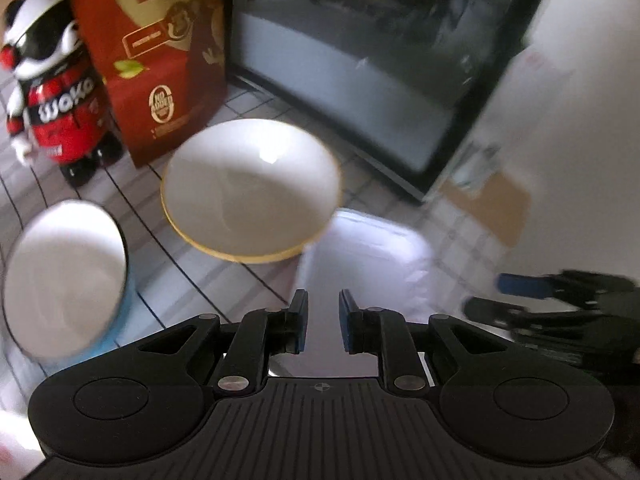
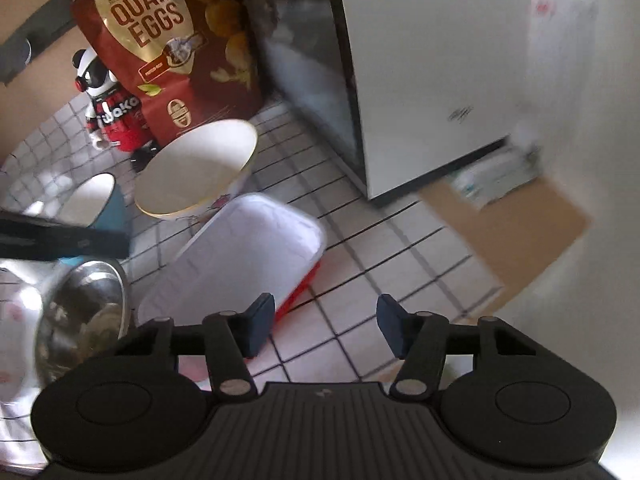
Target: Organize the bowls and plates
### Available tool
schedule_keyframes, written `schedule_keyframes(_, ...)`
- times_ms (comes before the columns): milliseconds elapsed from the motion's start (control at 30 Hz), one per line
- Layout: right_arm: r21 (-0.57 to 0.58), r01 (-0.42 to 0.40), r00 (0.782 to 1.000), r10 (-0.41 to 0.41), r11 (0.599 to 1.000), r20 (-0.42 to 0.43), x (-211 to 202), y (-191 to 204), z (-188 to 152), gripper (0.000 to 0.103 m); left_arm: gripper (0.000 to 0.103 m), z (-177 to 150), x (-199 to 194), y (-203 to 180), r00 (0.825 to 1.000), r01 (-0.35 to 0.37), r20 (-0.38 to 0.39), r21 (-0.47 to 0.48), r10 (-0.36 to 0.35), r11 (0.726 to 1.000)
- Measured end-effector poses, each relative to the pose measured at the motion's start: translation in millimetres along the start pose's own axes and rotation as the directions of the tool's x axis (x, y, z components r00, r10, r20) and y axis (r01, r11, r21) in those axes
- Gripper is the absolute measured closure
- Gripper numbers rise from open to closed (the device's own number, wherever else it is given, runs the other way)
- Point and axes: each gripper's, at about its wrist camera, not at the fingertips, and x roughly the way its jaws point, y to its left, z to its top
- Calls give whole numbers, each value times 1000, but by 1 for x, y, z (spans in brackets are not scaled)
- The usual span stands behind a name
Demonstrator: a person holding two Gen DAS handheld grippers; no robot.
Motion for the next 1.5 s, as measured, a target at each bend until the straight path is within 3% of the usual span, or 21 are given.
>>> schedule_keyframes(100, 50, -114, 992, 116, 992, -58, 22, -4, 7, 47, 82, 6, 21, 4, 997, -64, -51, 4, 64, 998)
schedule_keyframes(167, 88, -168, 978, 177, 982, -106, 39, -3, 11, 51, 82, 7, 32, 10, 994, -66, -91, -7, 65, 998)
schedule_keyframes(333, 162, -201, 964, 224, 966, -143, 66, -2, 16, 59, 82, 6, 55, 30, 987, 12, -154, -154, -36, 988)
schedule_keyframes(467, 268, -267, 930, 320, 926, -182, 82, -19, 27, 60, 77, 8, 64, 28, 985, 36, -159, -205, -69, 978)
schedule_keyframes(567, 267, -241, 942, 291, 933, -167, 81, -35, 37, 59, 76, 10, 68, 19, 978, 114, -139, -266, -155, 957)
schedule_keyframes(700, 203, -191, 961, 225, 960, -162, 86, -48, 55, 59, 75, 8, 77, 9, 971, 146, -134, -331, -200, 932)
schedule_keyframes(867, 85, -138, 977, 150, 987, -150, 90, -45, 65, 59, 74, -2, 63, 11, 944, 231, -124, -411, -305, 882)
schedule_keyframes(967, -78, -58, 997, 54, 995, -50, 70, -28, 62, 56, 74, -10, 35, 18, 942, 266, -78, -418, -326, 868)
schedule_keyframes(1033, -179, -36, 999, 41, 983, 26, 50, -14, 58, 55, 74, -14, 8, 26, 947, 285, -13, -428, -322, 858)
schedule_keyframes(1133, -249, -121, 987, 142, 961, 68, 30, 10, 61, 51, 74, -25, -35, 38, 957, 288, 118, -459, -264, 840)
schedule_keyframes(1267, -294, -314, 943, 332, 903, 11, 33, 53, 68, 41, 74, -52, -91, 70, 970, 162, 241, -532, -36, 831)
schedule_keyframes(1333, -299, -400, 914, 400, 866, -64, 49, 79, 67, 40, 74, -74, -113, 89, 967, 66, 236, -600, 97, 798)
schedule_keyframes(1400, -303, -468, 884, 448, 830, -137, 66, 105, 61, 40, 75, -102, -127, 103, 962, -43, 176, -656, 208, 754)
schedule_keyframes(1500, -295, -539, 841, 489, 789, -231, 93, 135, 50, 40, 75, -146, -134, 113, 950, -147, 84, -730, 301, 667)
